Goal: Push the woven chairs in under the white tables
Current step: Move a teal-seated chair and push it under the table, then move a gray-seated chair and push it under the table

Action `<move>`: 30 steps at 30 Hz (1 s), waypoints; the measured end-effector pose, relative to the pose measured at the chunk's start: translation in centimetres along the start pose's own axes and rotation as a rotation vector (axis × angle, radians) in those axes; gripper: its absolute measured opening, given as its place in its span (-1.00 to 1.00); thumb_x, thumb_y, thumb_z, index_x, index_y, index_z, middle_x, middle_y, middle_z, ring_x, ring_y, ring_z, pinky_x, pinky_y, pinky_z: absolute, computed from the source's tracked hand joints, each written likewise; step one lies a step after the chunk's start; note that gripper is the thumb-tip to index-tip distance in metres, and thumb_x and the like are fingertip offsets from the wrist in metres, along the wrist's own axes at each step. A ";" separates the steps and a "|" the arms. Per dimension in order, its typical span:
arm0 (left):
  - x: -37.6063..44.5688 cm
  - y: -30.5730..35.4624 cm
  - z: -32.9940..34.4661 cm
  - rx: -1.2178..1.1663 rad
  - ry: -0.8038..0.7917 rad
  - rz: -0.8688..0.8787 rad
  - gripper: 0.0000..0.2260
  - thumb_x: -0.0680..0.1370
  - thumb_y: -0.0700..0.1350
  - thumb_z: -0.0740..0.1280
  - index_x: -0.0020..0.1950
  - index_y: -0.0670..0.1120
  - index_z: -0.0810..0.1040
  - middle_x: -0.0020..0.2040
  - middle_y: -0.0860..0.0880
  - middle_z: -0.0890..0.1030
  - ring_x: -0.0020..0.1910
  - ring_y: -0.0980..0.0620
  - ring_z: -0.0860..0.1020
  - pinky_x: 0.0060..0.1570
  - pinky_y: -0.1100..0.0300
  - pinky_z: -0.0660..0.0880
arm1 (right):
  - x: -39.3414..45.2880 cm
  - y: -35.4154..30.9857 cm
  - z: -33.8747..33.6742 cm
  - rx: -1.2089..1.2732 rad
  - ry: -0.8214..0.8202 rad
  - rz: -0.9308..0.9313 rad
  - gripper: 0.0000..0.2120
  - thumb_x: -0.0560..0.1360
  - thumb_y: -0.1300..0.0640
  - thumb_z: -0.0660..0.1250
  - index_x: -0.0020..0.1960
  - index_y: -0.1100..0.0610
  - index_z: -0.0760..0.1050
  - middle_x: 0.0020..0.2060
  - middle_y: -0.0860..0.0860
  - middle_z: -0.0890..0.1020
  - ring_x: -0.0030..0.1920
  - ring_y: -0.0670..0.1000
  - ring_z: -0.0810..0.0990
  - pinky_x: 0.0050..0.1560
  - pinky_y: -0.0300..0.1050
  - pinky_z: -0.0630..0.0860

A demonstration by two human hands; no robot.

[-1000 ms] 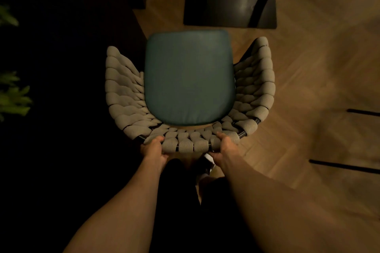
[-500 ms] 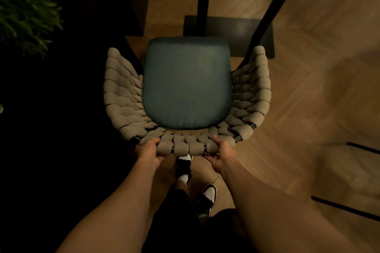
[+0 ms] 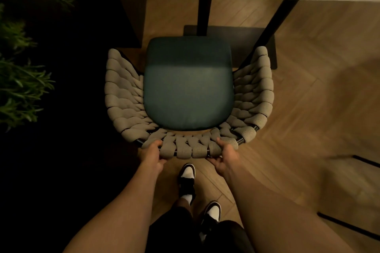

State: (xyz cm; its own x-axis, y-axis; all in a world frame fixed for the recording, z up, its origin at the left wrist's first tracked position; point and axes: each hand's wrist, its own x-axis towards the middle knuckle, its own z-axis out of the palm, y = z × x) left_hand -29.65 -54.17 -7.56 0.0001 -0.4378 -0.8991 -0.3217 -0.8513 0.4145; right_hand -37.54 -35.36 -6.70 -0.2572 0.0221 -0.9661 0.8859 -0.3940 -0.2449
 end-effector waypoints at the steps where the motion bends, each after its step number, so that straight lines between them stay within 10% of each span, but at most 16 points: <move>1: 0.0 0.1 0.1 0.007 0.011 0.001 -0.43 0.52 -0.31 0.41 0.48 0.00 0.36 0.33 -0.18 0.55 0.23 -0.20 0.57 0.20 -0.35 0.49 | 0.0 -0.2 0.0 0.006 -0.005 0.005 -0.90 0.56 0.27 0.37 0.04 0.14 0.49 0.03 0.19 0.66 0.14 0.23 0.65 0.15 0.32 0.57; 11: -0.3 0.9 0.2 0.020 0.034 0.042 -0.43 0.52 -0.32 0.40 0.47 0.01 0.36 0.32 -0.18 0.54 0.22 -0.21 0.57 -0.41 -0.04 0.55 | -0.3 0.2 0.6 0.020 -0.042 0.024 -0.72 0.56 0.23 0.39 0.26 0.16 0.48 0.07 0.19 0.68 0.12 0.22 0.67 -0.10 0.23 0.65; 16: -0.9 1.9 -0.4 0.175 -0.007 0.022 -0.53 0.56 -0.12 0.42 0.44 -0.04 0.39 0.33 -0.14 0.53 0.27 -0.20 0.54 0.00 -0.17 0.59 | -0.4 0.2 0.4 -0.041 -0.069 -0.008 -0.66 0.56 0.12 0.42 0.30 0.15 0.48 0.15 0.17 0.66 0.16 0.20 0.65 0.10 0.20 0.61; 20: -3.6 2.2 -2.1 1.002 -0.228 -0.064 -0.45 0.55 0.37 0.19 0.21 -0.08 0.47 0.06 -0.17 0.61 0.03 -0.23 0.64 0.00 -0.13 0.62 | -1.7 -0.6 -1.7 -0.371 -0.052 -0.085 -0.45 0.55 -0.16 0.38 0.43 0.07 0.40 0.32 0.06 0.54 0.27 0.16 0.52 0.23 0.16 0.53; 23: -5.6 0.8 -1.6 1.745 -0.483 0.018 -0.36 0.56 0.39 0.13 0.26 -0.15 0.53 0.06 -0.08 0.63 -0.02 -0.09 0.63 0.06 -0.05 0.61 | -3.7 -1.3 -3.9 -0.742 -0.023 -0.252 -0.35 0.53 -0.30 0.30 0.49 0.05 0.37 0.40 0.06 0.47 0.33 0.15 0.47 0.30 0.18 0.48; 30: -11.3 -5.2 7.4 1.992 -0.777 0.689 -0.67 0.62 0.09 0.28 0.31 -0.05 0.51 0.26 -0.07 0.56 0.19 -0.04 0.52 0.22 -0.01 0.49 | -7.9 -3.4 -9.3 -1.057 0.005 -0.284 -0.30 0.56 -0.20 0.34 0.58 0.07 0.23 0.44 0.16 0.44 0.38 0.15 0.47 0.36 0.04 0.42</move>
State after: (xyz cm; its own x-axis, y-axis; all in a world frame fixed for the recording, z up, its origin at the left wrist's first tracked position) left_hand -34.97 -42.64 -0.58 -0.5908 0.1409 -0.7944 -0.3533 0.8400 0.4118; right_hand -34.91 -25.68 0.95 -0.5053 -0.0076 -0.8629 0.6790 0.6136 -0.4030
